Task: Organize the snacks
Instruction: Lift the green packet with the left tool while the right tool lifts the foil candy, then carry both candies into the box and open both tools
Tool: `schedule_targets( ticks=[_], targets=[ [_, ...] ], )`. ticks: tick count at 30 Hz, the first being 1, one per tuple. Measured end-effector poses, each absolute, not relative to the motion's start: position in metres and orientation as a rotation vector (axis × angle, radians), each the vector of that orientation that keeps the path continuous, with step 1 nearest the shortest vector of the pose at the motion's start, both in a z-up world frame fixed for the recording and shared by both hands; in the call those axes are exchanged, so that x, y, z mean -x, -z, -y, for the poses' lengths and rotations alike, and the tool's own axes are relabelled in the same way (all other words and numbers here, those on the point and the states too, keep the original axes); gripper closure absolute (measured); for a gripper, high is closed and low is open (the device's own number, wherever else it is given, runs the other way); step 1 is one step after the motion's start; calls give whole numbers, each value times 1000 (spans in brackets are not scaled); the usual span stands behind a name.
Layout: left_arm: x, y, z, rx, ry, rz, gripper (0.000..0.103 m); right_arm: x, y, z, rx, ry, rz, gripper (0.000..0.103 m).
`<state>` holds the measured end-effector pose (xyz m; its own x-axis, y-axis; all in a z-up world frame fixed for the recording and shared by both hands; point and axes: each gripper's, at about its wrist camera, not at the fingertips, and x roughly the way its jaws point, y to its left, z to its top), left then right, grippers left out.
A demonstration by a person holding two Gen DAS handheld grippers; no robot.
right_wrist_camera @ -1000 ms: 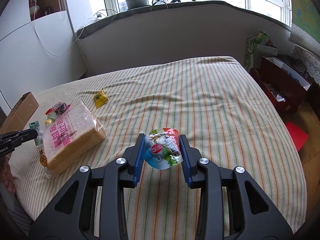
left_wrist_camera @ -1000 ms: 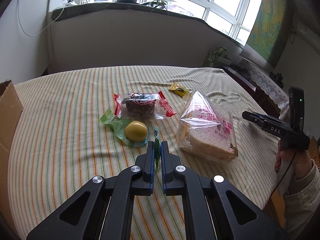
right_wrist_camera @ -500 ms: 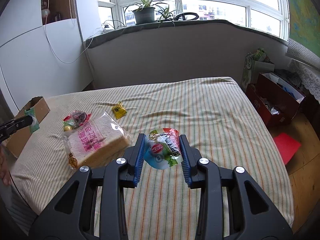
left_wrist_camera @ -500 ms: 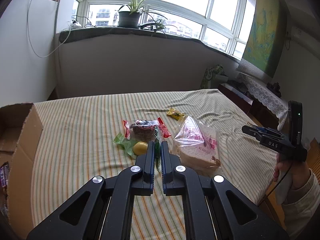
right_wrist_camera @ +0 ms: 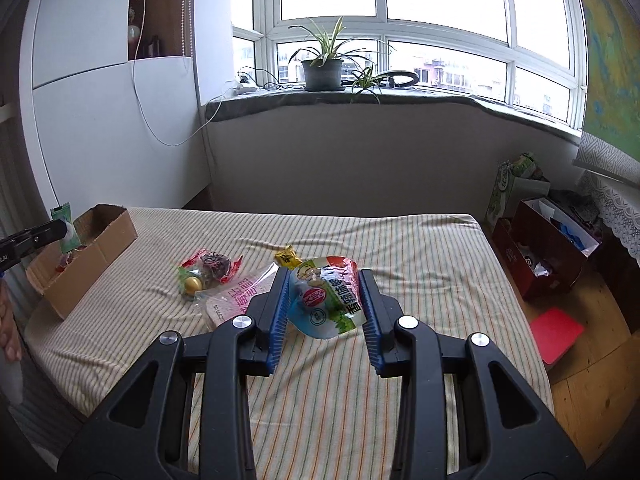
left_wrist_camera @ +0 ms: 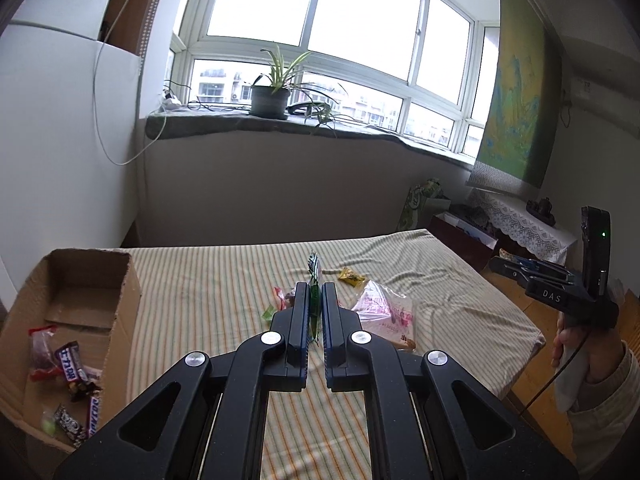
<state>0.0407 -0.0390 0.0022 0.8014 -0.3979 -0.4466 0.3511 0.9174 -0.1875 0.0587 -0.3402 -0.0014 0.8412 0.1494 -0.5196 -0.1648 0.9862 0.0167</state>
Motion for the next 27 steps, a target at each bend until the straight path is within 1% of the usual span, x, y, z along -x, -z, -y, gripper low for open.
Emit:
schedule_targets(
  ticks=[5, 11, 13, 14, 19, 20, 21, 27],
  targets=[
    [-34, 2, 16, 135, 370, -493, 99, -68, 3, 312, 57, -211, -558, 69],
    [-32, 12, -23, 174, 297, -493, 99, -87, 9, 245, 106, -310, -564, 68],
    [-29, 15, -40, 190, 265, -492, 99, -97, 13, 197, 136, -381, -571, 69],
    [-28, 17, -49, 198, 248, -491, 99, -97, 13, 197, 136, -381, -571, 68],
    [-24, 24, -100, 221, 137, -489, 99, -110, 25, 102, 195, -548, -591, 68],
    [-23, 27, -113, 228, 111, -490, 99, -110, 31, 63, 218, -626, -596, 68],
    [-21, 29, -124, 239, 88, -492, 99, -110, 31, 63, 218, -626, -596, 68],
    [-15, 44, -168, 292, -1, -518, 99, -97, 41, -23, 277, -807, -597, 68]
  ],
)
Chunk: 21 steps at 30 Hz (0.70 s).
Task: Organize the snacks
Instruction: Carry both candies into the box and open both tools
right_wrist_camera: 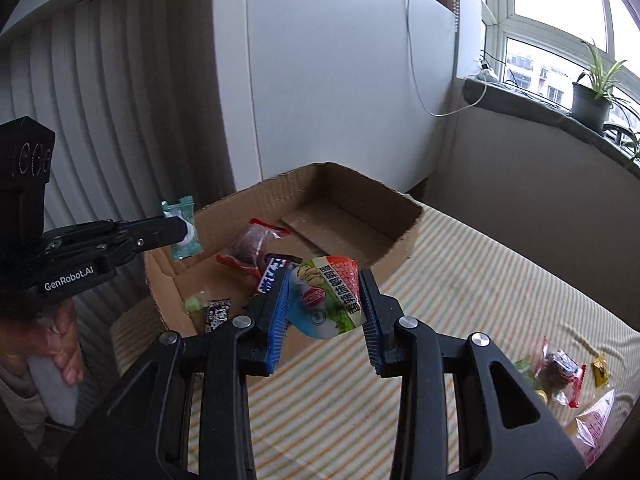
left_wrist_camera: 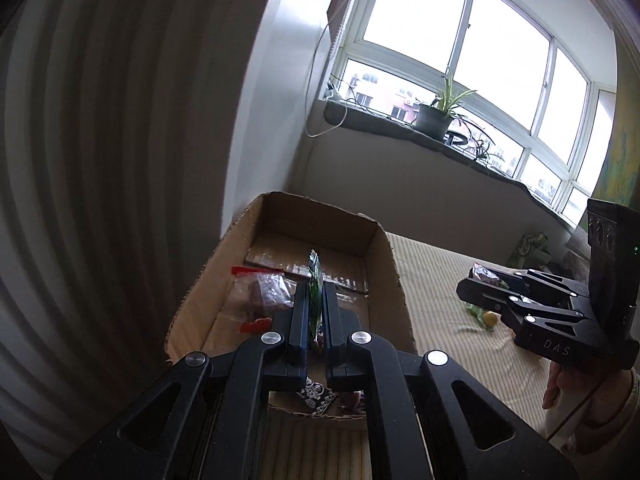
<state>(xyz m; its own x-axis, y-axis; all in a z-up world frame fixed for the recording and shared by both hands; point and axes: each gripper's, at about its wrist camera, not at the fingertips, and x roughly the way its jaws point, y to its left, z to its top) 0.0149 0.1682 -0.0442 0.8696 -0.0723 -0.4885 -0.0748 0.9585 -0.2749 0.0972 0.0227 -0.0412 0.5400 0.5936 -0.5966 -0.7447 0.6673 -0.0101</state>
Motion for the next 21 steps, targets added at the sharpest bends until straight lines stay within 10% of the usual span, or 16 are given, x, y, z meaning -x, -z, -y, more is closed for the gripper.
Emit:
schedule_targets(
  ticks=[13, 16, 21],
  targets=[
    [-20, 49, -177, 305, -6, -532, 99, -105, 37, -61, 320, -863, -582, 66],
    [-22, 51, -178, 304, -17, -549, 96, -118, 43, -74, 337, -876, -617, 40],
    [-16, 51, -184, 308, -82, -526, 39, -112, 48, -59, 290, -844, -595, 37]
  ],
)
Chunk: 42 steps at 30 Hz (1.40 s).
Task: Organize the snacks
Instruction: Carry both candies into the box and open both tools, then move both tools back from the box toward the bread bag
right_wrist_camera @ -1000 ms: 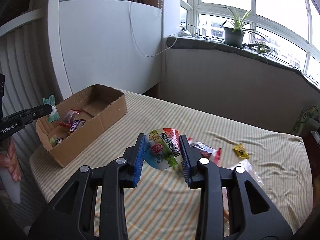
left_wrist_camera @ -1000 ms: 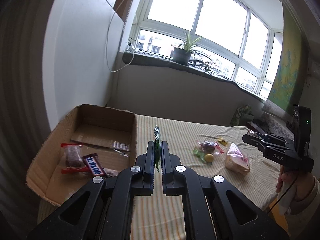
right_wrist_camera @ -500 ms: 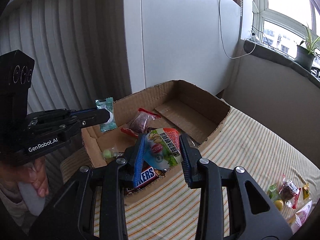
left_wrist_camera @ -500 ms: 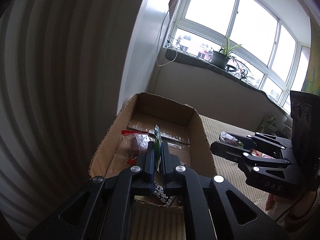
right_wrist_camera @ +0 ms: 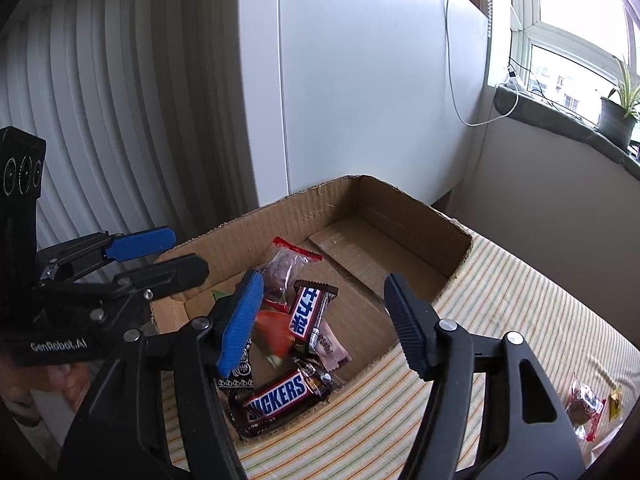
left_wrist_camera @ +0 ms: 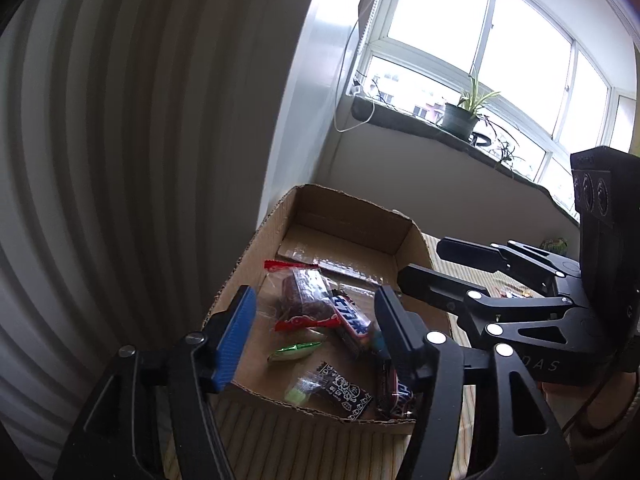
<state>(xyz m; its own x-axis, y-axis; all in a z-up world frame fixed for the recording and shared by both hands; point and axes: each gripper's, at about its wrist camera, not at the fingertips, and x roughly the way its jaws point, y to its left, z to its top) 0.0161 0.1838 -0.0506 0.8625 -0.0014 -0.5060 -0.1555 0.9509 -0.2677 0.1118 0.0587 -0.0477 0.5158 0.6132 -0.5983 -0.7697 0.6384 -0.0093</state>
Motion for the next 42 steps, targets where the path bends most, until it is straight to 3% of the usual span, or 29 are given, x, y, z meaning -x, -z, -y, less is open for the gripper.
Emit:
schedule_targets(
  ticks=[3, 8, 26, 42],
  targets=[
    [-14, 49, -189, 317, -96, -524, 39, -109, 52, -48, 284, -821, -609, 37],
    [-10, 44, -194, 334, -105, -504, 39, -100, 44, -31, 245, -771, -561, 17],
    [-2, 22, -168, 283, -105, -481, 34, -90, 32, 15, 141, -720, -523, 17],
    [-46, 10, -19, 99, 130, -541, 28, -102, 40, 228, -62, -396, -531, 16]
  ],
)
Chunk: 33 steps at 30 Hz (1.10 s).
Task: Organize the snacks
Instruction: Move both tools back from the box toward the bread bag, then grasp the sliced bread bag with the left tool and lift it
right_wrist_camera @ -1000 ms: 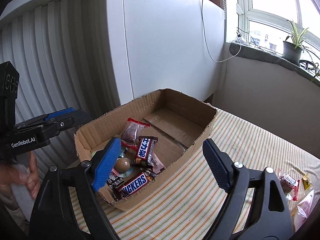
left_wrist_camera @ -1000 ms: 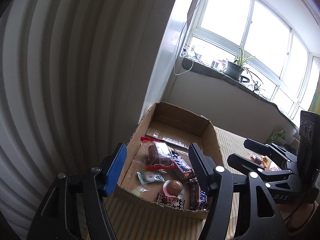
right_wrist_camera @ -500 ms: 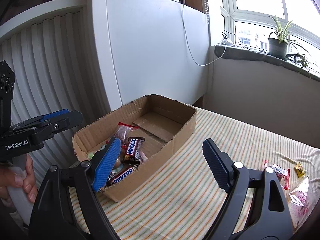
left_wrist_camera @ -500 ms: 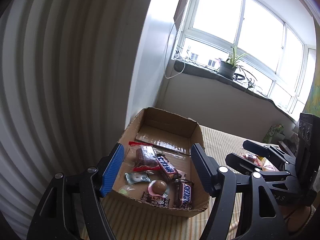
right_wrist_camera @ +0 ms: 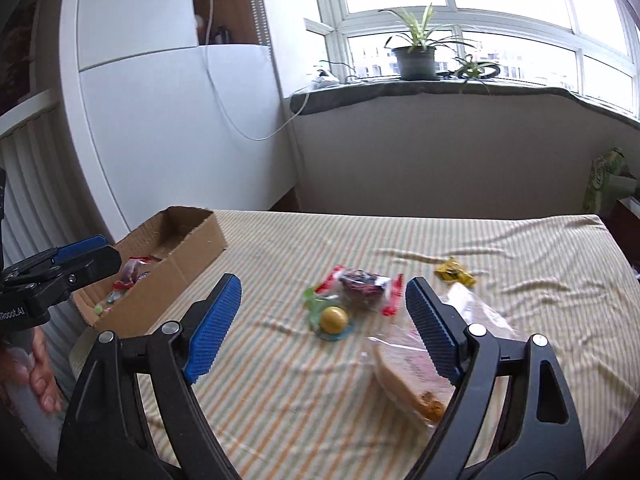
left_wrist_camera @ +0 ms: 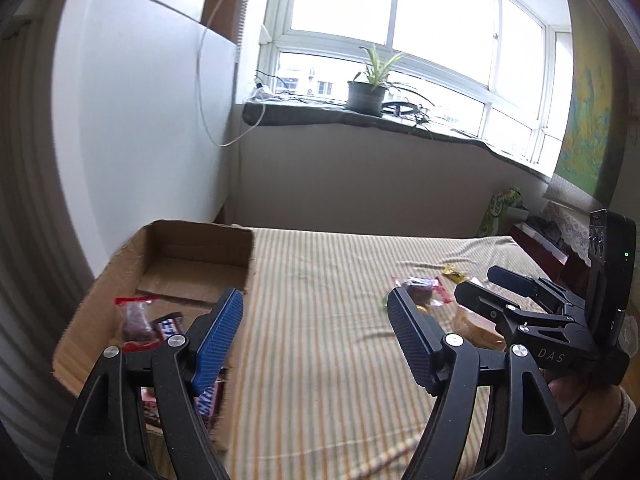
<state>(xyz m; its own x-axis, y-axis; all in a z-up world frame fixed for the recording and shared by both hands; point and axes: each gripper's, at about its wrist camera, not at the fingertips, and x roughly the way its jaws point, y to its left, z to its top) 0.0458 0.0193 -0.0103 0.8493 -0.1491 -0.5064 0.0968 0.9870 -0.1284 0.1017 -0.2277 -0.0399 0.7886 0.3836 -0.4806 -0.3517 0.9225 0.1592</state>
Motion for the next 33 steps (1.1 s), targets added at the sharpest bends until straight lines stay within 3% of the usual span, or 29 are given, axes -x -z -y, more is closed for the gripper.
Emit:
schedule_targets(
  ticks=[9, 21, 24, 33],
  targets=[
    [-54, 7, 69, 12, 322, -561, 28, -89, 37, 327, -131, -220, -519, 15],
    [-52, 10, 98, -10, 374, -583, 28, -97, 43, 325, -126, -229, -538, 14],
    [-56, 16, 103, -8, 389, -600, 28, -113, 52, 324, -113, -231, -576, 6],
    [-91, 68, 137, -14, 483, -767, 23, -172, 84, 326, -95, -315, -748, 4]
  ],
)
